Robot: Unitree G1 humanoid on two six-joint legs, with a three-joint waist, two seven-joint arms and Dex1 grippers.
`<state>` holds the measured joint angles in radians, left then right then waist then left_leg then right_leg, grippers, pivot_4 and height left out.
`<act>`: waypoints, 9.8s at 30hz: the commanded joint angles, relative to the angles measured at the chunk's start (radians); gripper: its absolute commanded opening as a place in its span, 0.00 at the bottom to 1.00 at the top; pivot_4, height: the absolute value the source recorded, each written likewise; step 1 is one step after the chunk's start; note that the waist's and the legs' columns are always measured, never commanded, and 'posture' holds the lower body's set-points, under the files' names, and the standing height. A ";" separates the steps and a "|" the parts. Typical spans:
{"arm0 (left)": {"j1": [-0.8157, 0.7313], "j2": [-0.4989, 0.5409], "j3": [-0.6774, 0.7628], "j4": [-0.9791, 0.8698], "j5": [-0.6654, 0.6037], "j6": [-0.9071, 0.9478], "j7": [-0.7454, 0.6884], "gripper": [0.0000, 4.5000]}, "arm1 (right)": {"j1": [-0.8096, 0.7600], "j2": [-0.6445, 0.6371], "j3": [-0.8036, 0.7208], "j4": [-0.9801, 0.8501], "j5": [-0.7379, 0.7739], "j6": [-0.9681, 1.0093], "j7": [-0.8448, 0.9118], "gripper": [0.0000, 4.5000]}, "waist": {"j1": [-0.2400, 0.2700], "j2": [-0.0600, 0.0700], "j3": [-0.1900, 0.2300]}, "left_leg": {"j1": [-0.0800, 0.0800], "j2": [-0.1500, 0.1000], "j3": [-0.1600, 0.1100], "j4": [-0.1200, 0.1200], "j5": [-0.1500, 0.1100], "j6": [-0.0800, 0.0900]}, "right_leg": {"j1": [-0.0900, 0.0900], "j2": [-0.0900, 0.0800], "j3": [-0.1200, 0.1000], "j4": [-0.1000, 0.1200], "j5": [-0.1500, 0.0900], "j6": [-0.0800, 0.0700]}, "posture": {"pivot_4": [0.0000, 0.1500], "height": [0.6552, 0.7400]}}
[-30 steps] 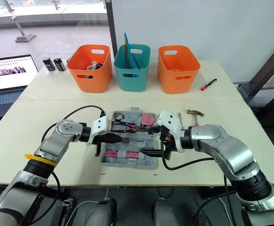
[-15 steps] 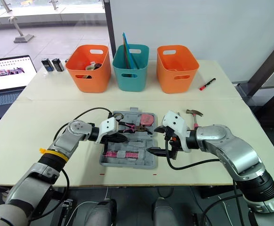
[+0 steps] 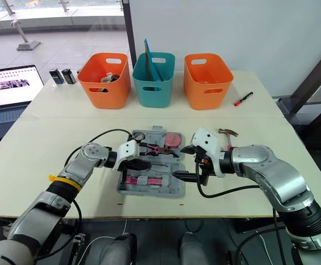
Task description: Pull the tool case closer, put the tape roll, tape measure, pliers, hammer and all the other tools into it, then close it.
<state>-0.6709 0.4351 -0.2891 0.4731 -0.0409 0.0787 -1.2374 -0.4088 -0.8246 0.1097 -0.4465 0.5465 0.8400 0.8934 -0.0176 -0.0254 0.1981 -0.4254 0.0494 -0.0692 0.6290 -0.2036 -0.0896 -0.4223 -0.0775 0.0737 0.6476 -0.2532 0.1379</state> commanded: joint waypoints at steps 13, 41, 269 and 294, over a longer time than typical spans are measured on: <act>-0.021 -0.021 -0.050 0.214 0.112 -0.126 0.083 0.01 | -0.035 0.009 -0.012 -0.015 -0.007 -0.011 0.008 1.00 | 0.002 0.000 0.000 | 0.000 0.000 0.000 0.000 0.000 0.000 | 0.000 0.000 0.000 -0.001 -0.001 -0.001 | 1.00 0.93; 0.430 0.291 0.499 -0.363 -0.205 0.173 0.207 0.63 | 0.205 -0.041 -0.198 0.375 -0.104 -0.463 0.199 1.00 | -0.024 0.001 0.000 | 0.001 0.000 0.000 -0.002 0.000 0.000 | 0.000 0.000 0.000 -0.001 -0.001 -0.001 | 1.00 0.93; 0.742 0.397 0.604 -1.137 -0.650 0.574 0.503 1.00 | -0.650 0.098 0.764 1.130 -1.536 -2.146 -0.099 0.01 | -0.055 0.000 0.000 | 0.031 0.000 0.007 -0.016 0.001 -0.002 | 0.020 -0.001 0.006 -0.003 -0.004 -0.007 | 1.00 0.93; 0.674 0.393 0.530 -1.070 -0.600 0.553 0.432 1.00 | -0.111 -0.226 0.283 0.558 -0.457 -0.928 0.299 0.01 | -0.017 0.001 0.001 | 0.025 0.000 0.007 -0.016 0.001 -0.001 | 0.017 -0.003 0.006 -0.006 -0.006 -0.006 | 1.00 0.93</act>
<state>0.0090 0.8229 0.2286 -0.5789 -0.6400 0.6426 -0.8034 -0.5433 -1.0327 0.4790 0.2259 -0.0045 -0.2685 1.2272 -0.0342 -0.0247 0.1994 -0.4039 0.0494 -0.0623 0.6133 -0.2031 -0.0908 -0.4086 -0.0800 0.0793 0.6416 -0.2587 0.1318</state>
